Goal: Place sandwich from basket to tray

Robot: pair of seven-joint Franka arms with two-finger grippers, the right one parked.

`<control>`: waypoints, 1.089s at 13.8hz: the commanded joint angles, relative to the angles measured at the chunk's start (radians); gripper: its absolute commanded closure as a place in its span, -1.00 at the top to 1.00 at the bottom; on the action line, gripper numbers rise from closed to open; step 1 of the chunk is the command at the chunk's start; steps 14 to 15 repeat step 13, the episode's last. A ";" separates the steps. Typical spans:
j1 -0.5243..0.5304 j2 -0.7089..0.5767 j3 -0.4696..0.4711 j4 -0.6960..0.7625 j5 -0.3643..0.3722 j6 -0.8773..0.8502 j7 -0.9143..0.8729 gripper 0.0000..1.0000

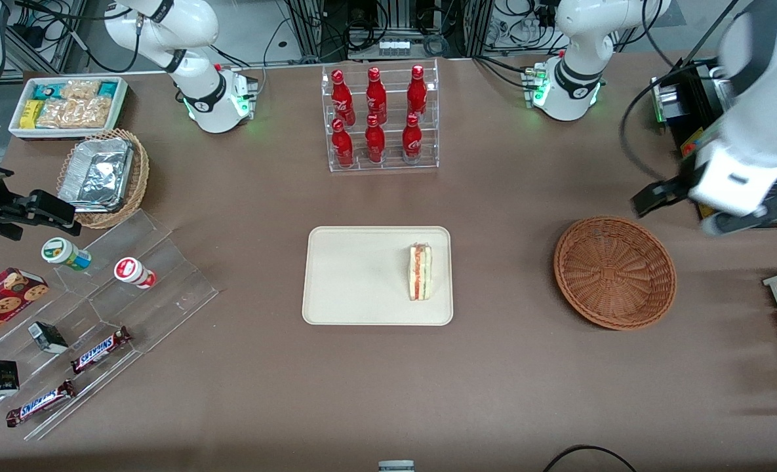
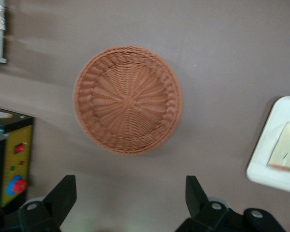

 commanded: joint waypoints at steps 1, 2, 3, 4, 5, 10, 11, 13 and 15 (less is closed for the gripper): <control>-0.054 -0.097 0.137 -0.037 -0.054 -0.043 0.142 1.00; -0.085 -0.116 0.195 -0.037 -0.058 -0.064 0.174 1.00; -0.108 -0.137 0.217 -0.039 -0.057 -0.079 0.191 1.00; -0.116 -0.160 0.226 -0.054 -0.058 -0.086 0.193 1.00; -0.122 -0.185 0.227 -0.072 -0.057 -0.084 0.193 1.00; -0.228 -0.206 0.276 -0.092 -0.058 -0.078 0.196 1.00; -0.232 -0.199 0.277 -0.077 -0.058 -0.083 0.213 1.00; -0.234 -0.190 0.277 -0.059 -0.055 -0.087 0.240 1.00; -0.234 -0.190 0.277 -0.059 -0.055 -0.087 0.240 1.00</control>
